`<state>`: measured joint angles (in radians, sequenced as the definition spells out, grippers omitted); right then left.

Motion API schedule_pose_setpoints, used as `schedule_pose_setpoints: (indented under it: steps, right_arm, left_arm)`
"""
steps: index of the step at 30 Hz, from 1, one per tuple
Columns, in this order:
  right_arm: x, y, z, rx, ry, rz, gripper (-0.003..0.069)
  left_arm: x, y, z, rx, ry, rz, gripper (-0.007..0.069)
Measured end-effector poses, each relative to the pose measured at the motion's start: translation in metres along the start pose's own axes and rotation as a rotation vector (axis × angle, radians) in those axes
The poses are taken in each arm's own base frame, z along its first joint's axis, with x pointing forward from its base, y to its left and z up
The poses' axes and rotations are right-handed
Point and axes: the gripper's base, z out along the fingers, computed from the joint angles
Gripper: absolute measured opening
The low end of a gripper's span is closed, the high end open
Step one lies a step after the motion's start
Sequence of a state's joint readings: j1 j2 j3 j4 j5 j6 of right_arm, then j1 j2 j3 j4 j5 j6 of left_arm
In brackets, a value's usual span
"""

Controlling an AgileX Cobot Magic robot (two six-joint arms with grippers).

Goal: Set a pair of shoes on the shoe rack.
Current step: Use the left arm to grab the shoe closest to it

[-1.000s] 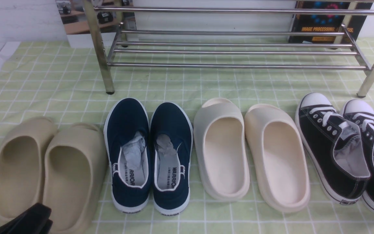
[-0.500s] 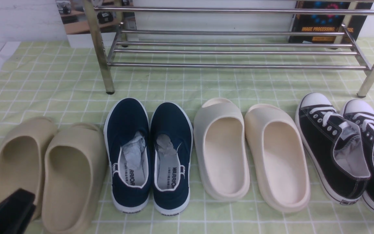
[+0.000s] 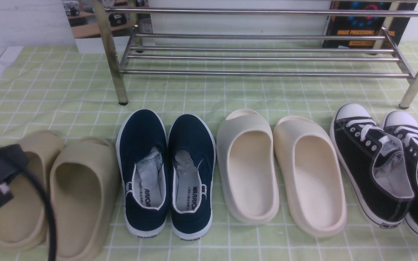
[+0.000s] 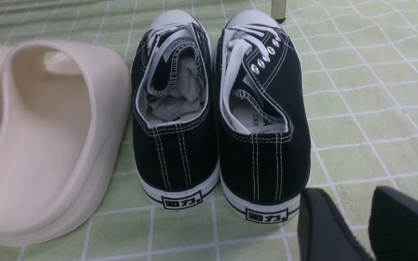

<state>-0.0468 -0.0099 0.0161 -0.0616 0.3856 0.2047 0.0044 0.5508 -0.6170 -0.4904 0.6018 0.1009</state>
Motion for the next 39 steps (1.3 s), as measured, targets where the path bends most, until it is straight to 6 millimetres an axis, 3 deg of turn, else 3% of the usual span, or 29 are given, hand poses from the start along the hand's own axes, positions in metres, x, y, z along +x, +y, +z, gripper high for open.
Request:
schedule_pose_setpoints:
  steps: [1,5,6,11,14,15,18,21,22,23,26,29,34,39]
  right_arm:
    - [0.0,0.0,0.0,0.0,0.0,0.0,0.0239]
    - [0.0,0.0,0.0,-0.001,0.0,0.0,0.0239]
    - [0.0,0.0,0.0,-0.001,0.0,0.0,0.0239]
    - [0.0,0.0,0.0,-0.001,0.0,0.0,0.0239]
    - [0.0,0.0,0.0,-0.001,0.0,0.0,0.0239]
    - [0.0,0.0,0.0,-0.001,0.0,0.0,0.0239]
    - [0.0,0.0,0.0,-0.001,0.0,0.0,0.0239]
    - [0.0,0.0,0.0,-0.001,0.0,0.0,0.0239]
    - [0.0,0.0,0.0,-0.001,0.0,0.0,0.0239]
    - [0.0,0.0,0.0,-0.001,0.0,0.0,0.0239]
    - [0.0,0.0,0.0,-0.001,0.0,0.0,0.0239]
    - [0.0,0.0,0.0,-0.001,0.0,0.0,0.0239]
    - [0.0,0.0,0.0,-0.001,0.0,0.0,0.0239]
    - [0.0,0.0,0.0,-0.001,0.0,0.0,0.0239]
  left_arm:
    - [-0.002,0.0,0.001,-0.006,0.015,0.006,-0.0013]
    - [-0.035,0.002,0.034,-0.125,0.365,0.078,-0.0013]
    - [-0.036,0.002,0.036,-0.128,0.377,0.079,-0.0013]
    - [-0.048,-0.013,0.086,-0.116,0.611,0.139,-0.0013]
    - [-0.036,-0.03,0.117,-0.11,0.75,0.228,-0.0011]
    - [-0.036,-0.031,0.117,-0.106,0.751,0.23,-0.0011]
    - [-0.017,-0.042,0.143,-0.161,0.842,0.303,0.0045]
    - [-0.001,-0.05,0.162,-0.241,0.887,0.309,0.015]
    - [0.008,-0.05,0.173,-0.294,0.9,0.277,0.0235]
    - [0.008,-0.05,0.173,-0.299,0.902,0.272,0.0245]
    - [0.018,-0.047,0.191,-0.366,0.896,0.202,0.0402]
    - [0.023,-0.046,0.202,-0.381,0.869,0.164,0.0474]
    - [0.032,-0.045,0.22,-0.388,0.834,0.11,0.0504]
    - [0.047,-0.039,0.237,-0.419,0.876,0.116,0.044]
